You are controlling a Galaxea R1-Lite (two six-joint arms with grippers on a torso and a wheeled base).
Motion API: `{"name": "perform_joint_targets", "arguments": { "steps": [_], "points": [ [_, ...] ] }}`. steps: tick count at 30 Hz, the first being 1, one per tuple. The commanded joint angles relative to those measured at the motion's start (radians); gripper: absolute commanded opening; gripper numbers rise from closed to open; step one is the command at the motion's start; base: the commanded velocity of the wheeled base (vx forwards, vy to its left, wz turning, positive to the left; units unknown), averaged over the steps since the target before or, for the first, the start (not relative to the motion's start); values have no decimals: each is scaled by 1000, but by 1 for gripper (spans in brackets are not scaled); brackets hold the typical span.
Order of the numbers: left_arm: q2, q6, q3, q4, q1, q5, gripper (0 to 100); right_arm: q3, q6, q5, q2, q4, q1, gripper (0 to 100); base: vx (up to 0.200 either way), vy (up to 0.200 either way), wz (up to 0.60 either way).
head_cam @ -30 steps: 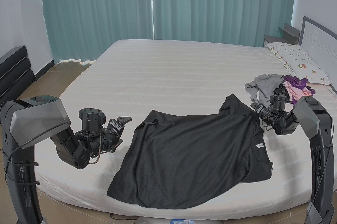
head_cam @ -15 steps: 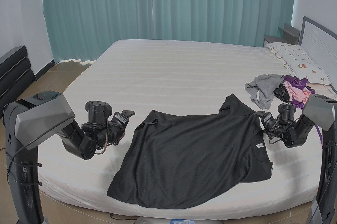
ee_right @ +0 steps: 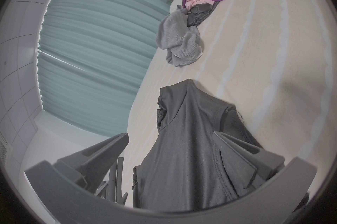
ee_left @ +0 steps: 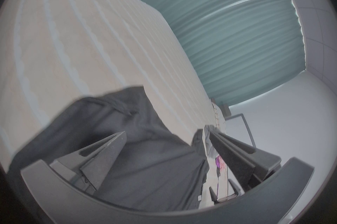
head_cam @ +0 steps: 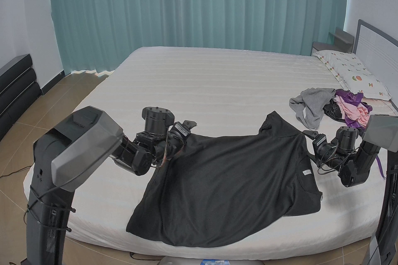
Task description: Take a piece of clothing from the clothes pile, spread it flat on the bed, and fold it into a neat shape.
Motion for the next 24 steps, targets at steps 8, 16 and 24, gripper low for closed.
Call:
{"name": "perform_joint_targets", "arguments": {
  "steps": [8, 16, 24],
  "points": [
    [156, 19, -194, 76, -41, 7, 100, 66, -1, 5, 48, -101, 22, 100, 0, 0, 0],
    [251, 34, -387, 161, 5, 22, 100, 68, 1, 5, 45, -102, 22, 100, 0, 0, 0],
    [312, 47, -543, 306, 8, 40, 100, 74, 1, 3, 45, -104, 23, 100, 0, 0, 0]
  ]
}}
